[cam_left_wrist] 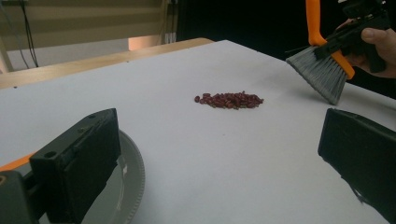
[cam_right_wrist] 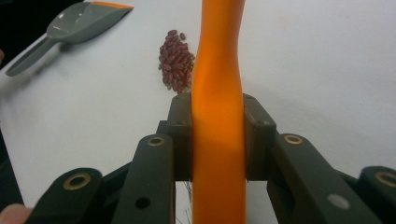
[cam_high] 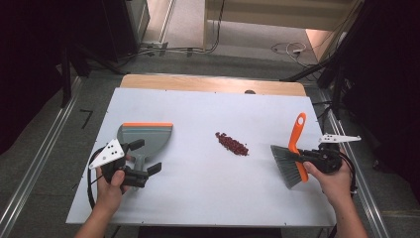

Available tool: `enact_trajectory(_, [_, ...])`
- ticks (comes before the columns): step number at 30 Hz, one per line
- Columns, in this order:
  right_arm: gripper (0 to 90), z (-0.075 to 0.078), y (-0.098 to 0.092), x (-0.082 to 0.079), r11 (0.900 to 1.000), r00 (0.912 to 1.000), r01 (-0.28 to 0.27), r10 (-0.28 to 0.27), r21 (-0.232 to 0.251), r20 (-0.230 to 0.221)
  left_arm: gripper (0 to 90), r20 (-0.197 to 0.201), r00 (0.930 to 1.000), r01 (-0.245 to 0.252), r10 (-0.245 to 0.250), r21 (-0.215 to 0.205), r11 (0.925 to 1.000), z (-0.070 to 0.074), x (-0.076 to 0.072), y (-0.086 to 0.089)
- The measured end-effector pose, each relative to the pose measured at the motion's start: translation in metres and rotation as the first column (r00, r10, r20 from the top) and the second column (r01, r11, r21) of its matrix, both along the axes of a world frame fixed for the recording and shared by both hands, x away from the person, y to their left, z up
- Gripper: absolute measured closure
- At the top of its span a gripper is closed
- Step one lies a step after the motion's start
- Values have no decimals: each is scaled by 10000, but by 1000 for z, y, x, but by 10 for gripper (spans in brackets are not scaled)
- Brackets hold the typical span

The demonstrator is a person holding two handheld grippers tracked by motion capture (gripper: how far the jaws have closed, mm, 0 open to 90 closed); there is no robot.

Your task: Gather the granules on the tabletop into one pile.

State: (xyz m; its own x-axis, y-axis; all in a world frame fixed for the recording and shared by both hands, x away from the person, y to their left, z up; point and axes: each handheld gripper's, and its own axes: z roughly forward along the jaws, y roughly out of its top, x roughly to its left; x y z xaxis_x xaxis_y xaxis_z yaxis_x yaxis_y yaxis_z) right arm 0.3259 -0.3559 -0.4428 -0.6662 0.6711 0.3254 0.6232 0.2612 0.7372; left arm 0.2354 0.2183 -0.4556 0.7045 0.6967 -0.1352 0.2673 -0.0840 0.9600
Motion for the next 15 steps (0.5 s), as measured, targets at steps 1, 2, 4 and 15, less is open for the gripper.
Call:
enact_trajectory(1, [683, -1, -1, 2, 9999, 10000, -9, 10, 105, -21, 0, -15, 10000, -9, 9, -2, 10000, 0, 0, 0])
enact_trajectory(2, [683, -2, 0, 5, 9999, 10000, 25, -25, 167, 15, 0, -19, 10000, -14, 14, 38, 10000, -1, 1, 0])
enact_trajectory(4, [683, -3, 1, 9, 9999, 9999, 60, -62, 143, 81, 0, -47, 10000, -27, 27, 59, 10000, -1, 2, 0])
enact_trajectory(15, [683, -9, -1, 15, 9998, 9999, 128, -128, 155, -6, 0, -30, 10000, 6, -6, 62, 10000, -2, 1, 0])
